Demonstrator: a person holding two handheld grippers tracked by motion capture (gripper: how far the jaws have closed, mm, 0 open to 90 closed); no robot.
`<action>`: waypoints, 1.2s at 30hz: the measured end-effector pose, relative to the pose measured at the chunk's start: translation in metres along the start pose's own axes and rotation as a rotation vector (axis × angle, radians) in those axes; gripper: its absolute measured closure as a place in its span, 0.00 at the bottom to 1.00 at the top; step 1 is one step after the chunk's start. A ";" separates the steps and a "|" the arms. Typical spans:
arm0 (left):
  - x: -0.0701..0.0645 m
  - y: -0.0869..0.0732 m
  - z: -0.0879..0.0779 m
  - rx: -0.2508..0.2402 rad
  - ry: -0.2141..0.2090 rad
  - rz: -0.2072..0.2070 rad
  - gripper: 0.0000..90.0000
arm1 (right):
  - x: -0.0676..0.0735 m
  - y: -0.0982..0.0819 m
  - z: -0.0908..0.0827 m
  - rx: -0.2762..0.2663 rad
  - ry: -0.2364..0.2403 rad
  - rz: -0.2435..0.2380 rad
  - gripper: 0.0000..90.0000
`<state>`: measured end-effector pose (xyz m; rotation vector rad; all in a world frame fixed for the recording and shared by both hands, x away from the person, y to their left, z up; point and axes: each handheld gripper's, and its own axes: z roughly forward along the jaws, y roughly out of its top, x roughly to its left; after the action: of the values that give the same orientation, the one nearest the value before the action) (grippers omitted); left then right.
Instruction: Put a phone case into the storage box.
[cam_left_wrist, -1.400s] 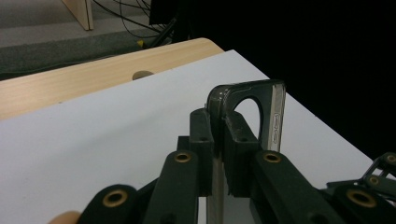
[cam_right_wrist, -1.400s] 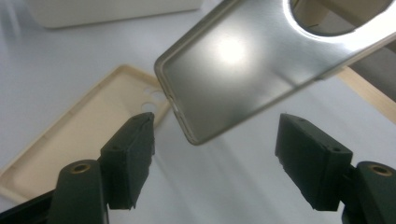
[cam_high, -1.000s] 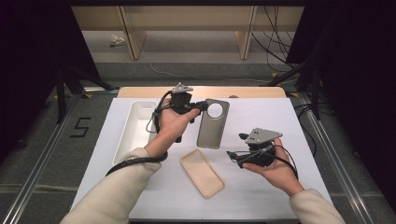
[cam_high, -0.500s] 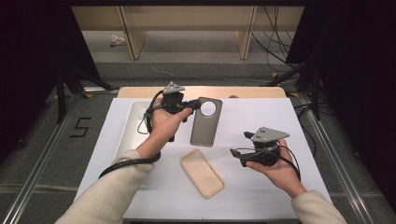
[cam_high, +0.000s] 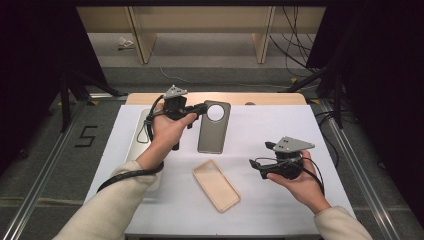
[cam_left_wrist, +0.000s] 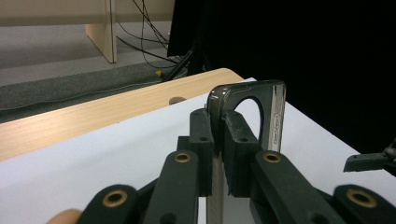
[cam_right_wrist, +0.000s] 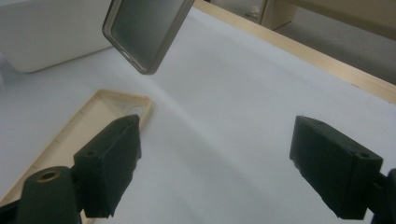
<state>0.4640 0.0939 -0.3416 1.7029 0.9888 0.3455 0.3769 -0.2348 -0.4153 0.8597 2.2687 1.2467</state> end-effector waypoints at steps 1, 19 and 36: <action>0.001 0.000 -0.001 -0.001 0.000 0.000 0.92 | 0.000 -0.001 -0.001 0.000 -0.002 0.003 0.19; 0.015 0.005 -0.016 -0.025 0.021 0.011 0.92 | -0.006 -0.005 -0.010 -0.046 -0.010 0.067 0.19; 0.031 0.014 -0.037 -0.061 0.046 0.021 0.92 | -0.008 -0.009 -0.018 -0.052 -0.035 0.076 0.19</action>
<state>0.4650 0.1401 -0.3230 1.6578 0.9850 0.4257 0.3690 -0.2548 -0.4137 0.9493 2.1849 1.3082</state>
